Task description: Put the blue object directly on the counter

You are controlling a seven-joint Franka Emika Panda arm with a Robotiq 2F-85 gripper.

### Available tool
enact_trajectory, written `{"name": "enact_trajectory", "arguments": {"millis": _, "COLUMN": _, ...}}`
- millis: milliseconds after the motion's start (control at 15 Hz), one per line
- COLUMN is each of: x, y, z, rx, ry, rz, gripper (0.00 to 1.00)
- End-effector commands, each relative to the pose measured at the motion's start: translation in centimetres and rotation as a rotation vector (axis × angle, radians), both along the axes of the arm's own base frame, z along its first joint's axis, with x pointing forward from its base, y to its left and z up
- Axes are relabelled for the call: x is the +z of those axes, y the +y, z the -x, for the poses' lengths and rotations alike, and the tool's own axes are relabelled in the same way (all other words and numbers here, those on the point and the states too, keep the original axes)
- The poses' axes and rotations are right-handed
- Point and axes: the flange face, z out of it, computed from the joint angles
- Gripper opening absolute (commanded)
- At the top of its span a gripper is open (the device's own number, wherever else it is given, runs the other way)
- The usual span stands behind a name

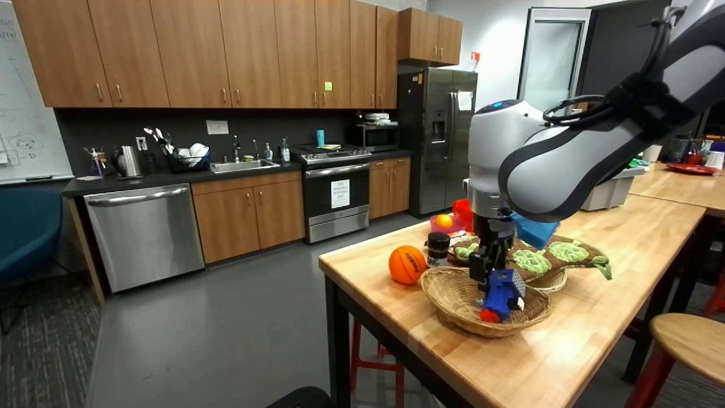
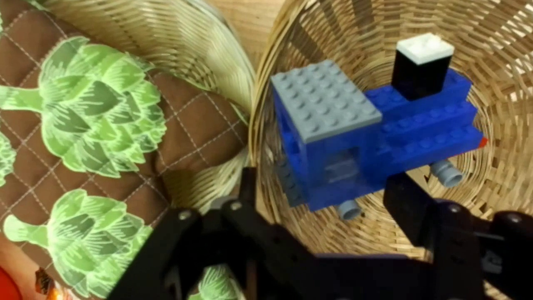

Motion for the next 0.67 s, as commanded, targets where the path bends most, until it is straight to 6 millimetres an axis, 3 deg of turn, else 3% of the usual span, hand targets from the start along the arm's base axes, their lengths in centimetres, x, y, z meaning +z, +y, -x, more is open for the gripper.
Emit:
{"name": "enact_trajectory", "arguments": {"millis": 0, "x": 0.3, "y": -0.3, "z": 0.8, "rx": 0.006, "ry": -0.04, "rz": 0.033, "gripper": 0.46}}
{"name": "enact_trajectory", "arguments": {"millis": 200, "x": 0.9, "y": 0.0, "z": 1.0, "rx": 0.017, "ry": -0.065, "rz": 0.068, "gripper": 0.27}}
{"name": "enact_trajectory", "arguments": {"millis": 600, "x": 2.4, "y": 1.5, "z": 2.0, "rx": 0.055, "ry": -0.112, "rz": 0.145, "gripper": 0.27}}
